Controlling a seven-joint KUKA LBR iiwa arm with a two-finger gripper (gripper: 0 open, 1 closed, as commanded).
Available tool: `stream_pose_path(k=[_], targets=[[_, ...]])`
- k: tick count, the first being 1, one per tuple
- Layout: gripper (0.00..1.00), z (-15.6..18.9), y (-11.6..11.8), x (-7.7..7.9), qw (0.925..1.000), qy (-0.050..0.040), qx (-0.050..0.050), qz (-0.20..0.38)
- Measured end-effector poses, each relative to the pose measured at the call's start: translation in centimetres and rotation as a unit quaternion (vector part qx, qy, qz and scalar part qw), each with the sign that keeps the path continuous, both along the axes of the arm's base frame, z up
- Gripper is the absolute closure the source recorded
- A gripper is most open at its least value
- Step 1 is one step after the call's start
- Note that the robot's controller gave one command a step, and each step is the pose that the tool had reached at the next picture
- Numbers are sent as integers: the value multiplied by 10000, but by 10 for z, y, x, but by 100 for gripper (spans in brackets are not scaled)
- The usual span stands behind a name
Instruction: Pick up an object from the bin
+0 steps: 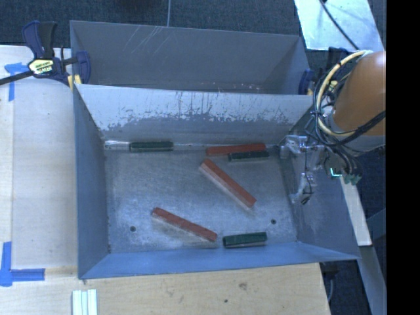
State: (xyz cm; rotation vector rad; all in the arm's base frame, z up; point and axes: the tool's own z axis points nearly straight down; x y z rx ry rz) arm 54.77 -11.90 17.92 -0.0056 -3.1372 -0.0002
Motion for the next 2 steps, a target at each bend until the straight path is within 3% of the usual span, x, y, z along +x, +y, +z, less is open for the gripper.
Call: stream_pose_path(k=[1, 2], targets=[[0, -113, 62, 12, 9997, -1, 10, 224], [100, -106, 59, 15, 9998, -66, -13, 209]])
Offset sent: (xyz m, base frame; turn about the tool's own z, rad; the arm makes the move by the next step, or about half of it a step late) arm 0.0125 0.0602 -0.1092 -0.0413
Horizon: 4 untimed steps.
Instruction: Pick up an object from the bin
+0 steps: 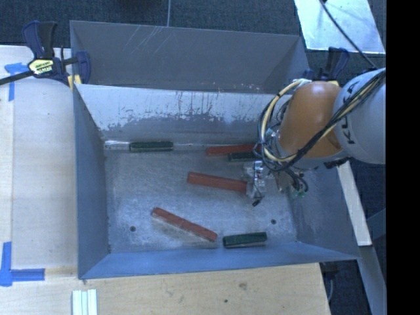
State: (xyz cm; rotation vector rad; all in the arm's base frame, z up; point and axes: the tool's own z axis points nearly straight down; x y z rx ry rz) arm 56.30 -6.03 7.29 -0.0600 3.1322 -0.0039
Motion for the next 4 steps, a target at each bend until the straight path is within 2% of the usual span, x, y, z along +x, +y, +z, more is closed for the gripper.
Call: stream_pose_path(k=[1, 2, 3, 4], targets=[[0, -2, 1, -2, 10000, 28, 7, 6], [0, -2, 64, 24, 9950, 13, 15, 1002], [100, -2, 63, 25, 9950, 9, 10, 998], [100, 113, 30, 19, 9793, -4, -14, 2026]])
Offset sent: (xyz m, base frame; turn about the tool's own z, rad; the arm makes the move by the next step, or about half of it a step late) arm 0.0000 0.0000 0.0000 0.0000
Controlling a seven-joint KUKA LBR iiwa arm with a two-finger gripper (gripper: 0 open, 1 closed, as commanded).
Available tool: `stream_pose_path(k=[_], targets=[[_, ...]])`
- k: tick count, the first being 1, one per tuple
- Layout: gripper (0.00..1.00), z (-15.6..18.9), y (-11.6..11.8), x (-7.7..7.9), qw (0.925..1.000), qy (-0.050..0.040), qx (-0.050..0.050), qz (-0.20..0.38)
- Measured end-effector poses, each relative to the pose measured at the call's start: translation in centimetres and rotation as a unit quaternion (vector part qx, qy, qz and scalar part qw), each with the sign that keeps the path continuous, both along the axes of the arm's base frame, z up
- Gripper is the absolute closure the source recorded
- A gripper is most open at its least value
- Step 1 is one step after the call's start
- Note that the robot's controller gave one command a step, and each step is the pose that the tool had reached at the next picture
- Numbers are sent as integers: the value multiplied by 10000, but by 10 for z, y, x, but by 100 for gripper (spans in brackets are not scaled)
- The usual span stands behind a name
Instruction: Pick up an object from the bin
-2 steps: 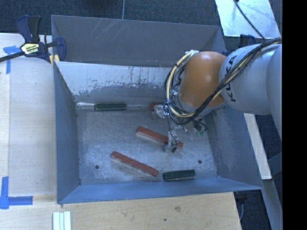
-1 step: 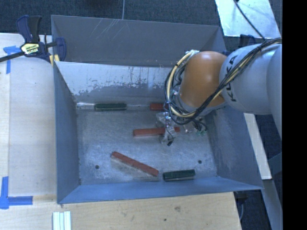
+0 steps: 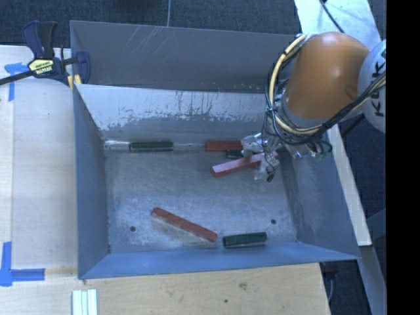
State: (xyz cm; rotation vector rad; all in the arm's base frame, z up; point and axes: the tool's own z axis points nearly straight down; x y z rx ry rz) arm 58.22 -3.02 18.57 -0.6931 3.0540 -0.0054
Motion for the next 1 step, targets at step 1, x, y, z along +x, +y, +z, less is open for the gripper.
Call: stream_pose_path(k=[1], targets=[[100, 60, 9, 10, 10000, -6, 4, 16]])
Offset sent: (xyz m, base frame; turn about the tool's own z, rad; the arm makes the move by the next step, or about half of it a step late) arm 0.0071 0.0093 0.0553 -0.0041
